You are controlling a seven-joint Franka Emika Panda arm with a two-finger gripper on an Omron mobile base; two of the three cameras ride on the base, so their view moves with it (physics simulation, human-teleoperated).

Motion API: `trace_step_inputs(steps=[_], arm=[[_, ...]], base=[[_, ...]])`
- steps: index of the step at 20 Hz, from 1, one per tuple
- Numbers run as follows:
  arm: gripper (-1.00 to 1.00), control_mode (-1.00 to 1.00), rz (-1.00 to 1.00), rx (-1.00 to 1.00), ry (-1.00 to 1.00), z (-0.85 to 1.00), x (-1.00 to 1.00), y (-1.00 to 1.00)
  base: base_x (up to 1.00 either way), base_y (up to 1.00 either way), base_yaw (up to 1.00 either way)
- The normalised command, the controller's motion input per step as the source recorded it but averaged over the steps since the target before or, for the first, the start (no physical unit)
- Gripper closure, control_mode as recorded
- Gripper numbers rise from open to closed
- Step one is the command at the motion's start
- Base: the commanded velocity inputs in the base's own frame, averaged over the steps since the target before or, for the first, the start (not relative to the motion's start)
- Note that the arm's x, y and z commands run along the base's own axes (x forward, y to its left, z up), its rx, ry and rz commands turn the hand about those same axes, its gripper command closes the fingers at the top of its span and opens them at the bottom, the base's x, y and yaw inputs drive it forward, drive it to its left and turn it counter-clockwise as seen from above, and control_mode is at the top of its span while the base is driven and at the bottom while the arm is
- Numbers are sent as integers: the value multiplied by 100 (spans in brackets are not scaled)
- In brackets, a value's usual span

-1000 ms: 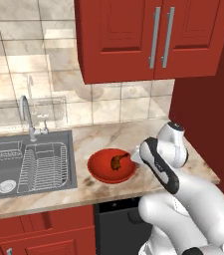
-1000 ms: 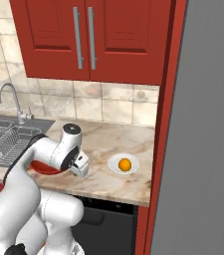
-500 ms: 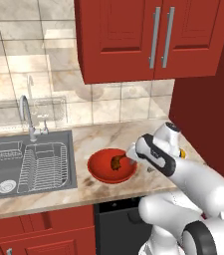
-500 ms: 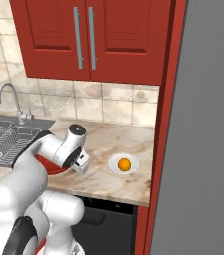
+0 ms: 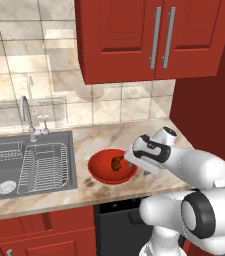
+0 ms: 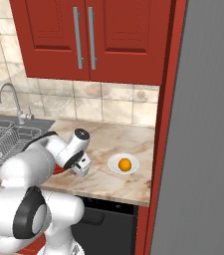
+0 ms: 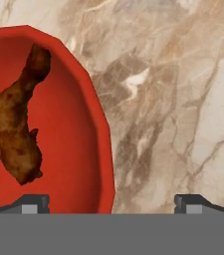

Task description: Remove the orange from the bowl and place it on the small plate. Then place the bowl with only the chicken drumstick in the microwave, close the door, and press the start button to microwave the chicken drumstick.

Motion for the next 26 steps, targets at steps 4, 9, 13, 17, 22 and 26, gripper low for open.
trace_step_inputs(steps=[4, 9, 13, 17, 22, 26], arm=[[-100, -100, 0, 6, 0, -25, 15, 1], [-100, -100, 0, 2, 1, -19, 18, 22], [-100, -100, 0, 0, 3, -17, 15, 24], [100, -100, 0, 0, 2, -24, 8, 24], [100, -100, 0, 0, 1, -27, 6, 3], [100, -100, 1, 0, 4, -16, 0, 1]], base=[[0, 0, 0], [0, 0, 0], [0, 0, 0], [0, 0, 0], [0, 0, 0], [0, 0, 0]])
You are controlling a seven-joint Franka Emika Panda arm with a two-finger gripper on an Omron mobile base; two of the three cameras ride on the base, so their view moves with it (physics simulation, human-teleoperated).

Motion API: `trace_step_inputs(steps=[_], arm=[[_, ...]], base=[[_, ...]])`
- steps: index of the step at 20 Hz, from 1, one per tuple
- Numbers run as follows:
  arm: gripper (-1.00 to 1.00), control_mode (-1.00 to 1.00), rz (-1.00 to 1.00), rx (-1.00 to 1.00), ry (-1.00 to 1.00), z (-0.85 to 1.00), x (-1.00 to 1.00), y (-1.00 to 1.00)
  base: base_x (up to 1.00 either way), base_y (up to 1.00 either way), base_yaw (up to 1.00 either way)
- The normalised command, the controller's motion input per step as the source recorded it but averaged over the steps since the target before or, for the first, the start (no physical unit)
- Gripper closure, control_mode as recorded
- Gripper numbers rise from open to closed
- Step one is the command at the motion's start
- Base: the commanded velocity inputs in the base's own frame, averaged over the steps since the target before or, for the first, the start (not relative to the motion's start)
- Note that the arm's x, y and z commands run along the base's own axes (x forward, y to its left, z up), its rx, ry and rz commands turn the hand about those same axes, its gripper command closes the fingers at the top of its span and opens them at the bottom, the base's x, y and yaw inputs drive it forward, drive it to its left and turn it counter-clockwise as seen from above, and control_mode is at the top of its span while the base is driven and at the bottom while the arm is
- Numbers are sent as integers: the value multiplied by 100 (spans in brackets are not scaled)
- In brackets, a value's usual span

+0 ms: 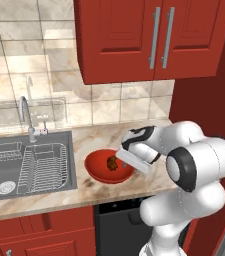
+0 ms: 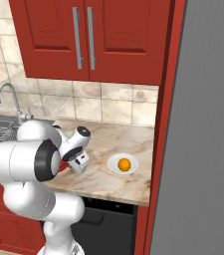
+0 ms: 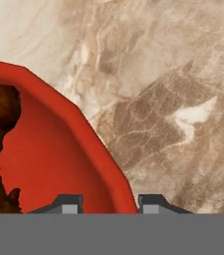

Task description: Remove the orange from the bowl and place it on the small plate. Then place the bowl with only the chicken drumstick in the microwave, close the door, and press the start button to microwave the chicken drumstick.

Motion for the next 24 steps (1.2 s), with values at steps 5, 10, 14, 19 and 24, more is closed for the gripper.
trace_step_inputs(steps=[5, 10, 14, 19, 24], arm=[[100, -100, 1, 3, 2, 6, -22, 1], [100, -100, -3, 10, -11, 60, -58, 0], [100, -100, -8, 10, -11, 64, -43, 0], [100, -100, -10, 5, -6, 71, -28, 0], [100, -100, -14, 0, -4, 73, -25, -4]], base=[[0, 0, 0], [0, 0, 0], [0, 0, 0], [0, 0, 0], [0, 0, 0]])
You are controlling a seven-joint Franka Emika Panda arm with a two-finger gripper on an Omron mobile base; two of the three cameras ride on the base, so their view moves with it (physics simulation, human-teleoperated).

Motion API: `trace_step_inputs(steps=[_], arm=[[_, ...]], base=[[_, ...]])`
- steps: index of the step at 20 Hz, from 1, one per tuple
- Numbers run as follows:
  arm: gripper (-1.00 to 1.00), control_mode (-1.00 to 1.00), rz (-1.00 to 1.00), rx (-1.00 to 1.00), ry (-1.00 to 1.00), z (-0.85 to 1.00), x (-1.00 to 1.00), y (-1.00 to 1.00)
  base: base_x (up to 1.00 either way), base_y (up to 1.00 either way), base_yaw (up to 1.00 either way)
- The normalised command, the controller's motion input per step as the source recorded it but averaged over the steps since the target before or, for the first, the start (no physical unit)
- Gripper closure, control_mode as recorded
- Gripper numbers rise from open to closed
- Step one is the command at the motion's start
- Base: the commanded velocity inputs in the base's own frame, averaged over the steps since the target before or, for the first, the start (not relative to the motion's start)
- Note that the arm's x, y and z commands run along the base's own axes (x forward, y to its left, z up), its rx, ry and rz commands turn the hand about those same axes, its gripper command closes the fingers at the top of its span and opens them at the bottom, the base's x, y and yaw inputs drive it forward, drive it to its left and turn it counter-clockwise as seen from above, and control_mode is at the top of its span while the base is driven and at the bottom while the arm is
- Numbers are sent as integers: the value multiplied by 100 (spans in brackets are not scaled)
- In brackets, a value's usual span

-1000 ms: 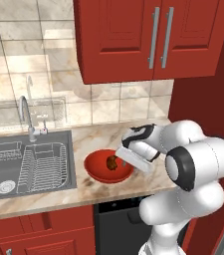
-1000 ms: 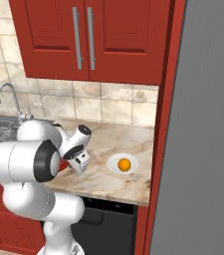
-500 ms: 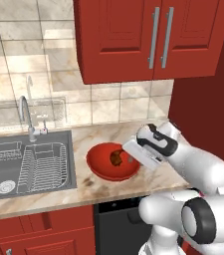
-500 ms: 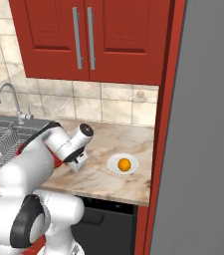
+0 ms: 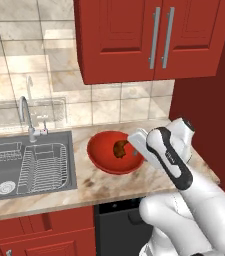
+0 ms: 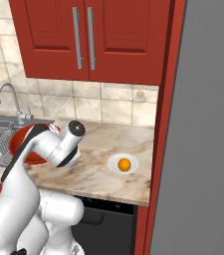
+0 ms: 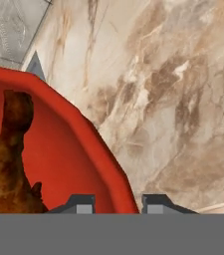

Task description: Remove the orange from the bowl and place it on the small plate. Then place the bowl with only the chicken drumstick in the microwave, close the door, and press the start button to microwave the chicken drumstick.

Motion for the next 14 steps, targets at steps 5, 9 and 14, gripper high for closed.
trace_step_inputs(steps=[5, 9, 14], arm=[[100, -100, -9, 0, 0, 48, -45, -26], [100, -100, -5, 0, -2, 32, -61, -41], [100, -100, -1, 0, -12, 31, -58, -14]], base=[[0, 0, 0], [0, 0, 0], [0, 0, 0]])
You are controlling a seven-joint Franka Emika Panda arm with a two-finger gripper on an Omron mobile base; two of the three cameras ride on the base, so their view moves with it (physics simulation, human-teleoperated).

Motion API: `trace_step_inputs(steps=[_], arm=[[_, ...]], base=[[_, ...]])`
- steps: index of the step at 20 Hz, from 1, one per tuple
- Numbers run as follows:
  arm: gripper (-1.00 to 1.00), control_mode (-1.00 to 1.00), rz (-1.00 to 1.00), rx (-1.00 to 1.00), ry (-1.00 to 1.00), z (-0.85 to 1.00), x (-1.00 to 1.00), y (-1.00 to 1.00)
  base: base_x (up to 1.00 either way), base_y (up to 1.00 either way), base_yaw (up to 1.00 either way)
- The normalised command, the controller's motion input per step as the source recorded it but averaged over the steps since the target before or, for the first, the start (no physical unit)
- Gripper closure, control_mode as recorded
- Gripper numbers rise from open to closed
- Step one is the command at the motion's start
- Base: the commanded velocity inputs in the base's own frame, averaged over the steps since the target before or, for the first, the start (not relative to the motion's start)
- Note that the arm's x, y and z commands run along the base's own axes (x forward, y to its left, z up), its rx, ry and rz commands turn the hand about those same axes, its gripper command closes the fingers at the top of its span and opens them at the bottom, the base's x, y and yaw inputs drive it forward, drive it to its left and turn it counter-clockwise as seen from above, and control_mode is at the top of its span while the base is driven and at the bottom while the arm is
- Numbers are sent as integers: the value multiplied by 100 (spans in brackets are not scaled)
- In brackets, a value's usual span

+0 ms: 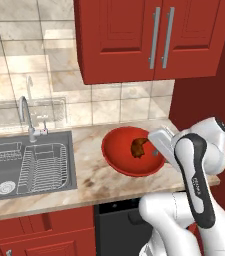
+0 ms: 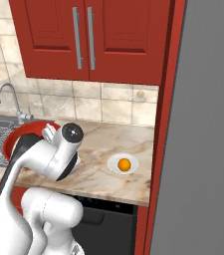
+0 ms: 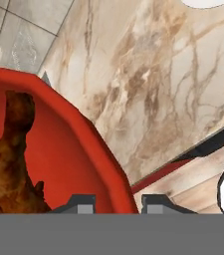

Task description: Remove the orange from the bowl and place it on the small plate. Then place the bowl with only the chicken drumstick in the microwave, close the door, and press the start button to microwave the chicken drumstick.

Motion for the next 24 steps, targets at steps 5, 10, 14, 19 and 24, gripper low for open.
trace_step_inputs(steps=[5, 10, 14, 19, 24], arm=[[100, -100, 0, 0, -12, 43, -40, 0], [100, -100, 0, 0, 2, 3, -2, 0], [100, -100, 0, 0, 0, -1, -6, 0], [100, 100, 0, 0, 0, -3, -21, 4], [100, 100, 0, 0, 0, 0, 0, 0]], base=[[0, 0, 0], [0, 0, 0], [0, 0, 0], [-56, 12, 0], [-99, 39, 0]])
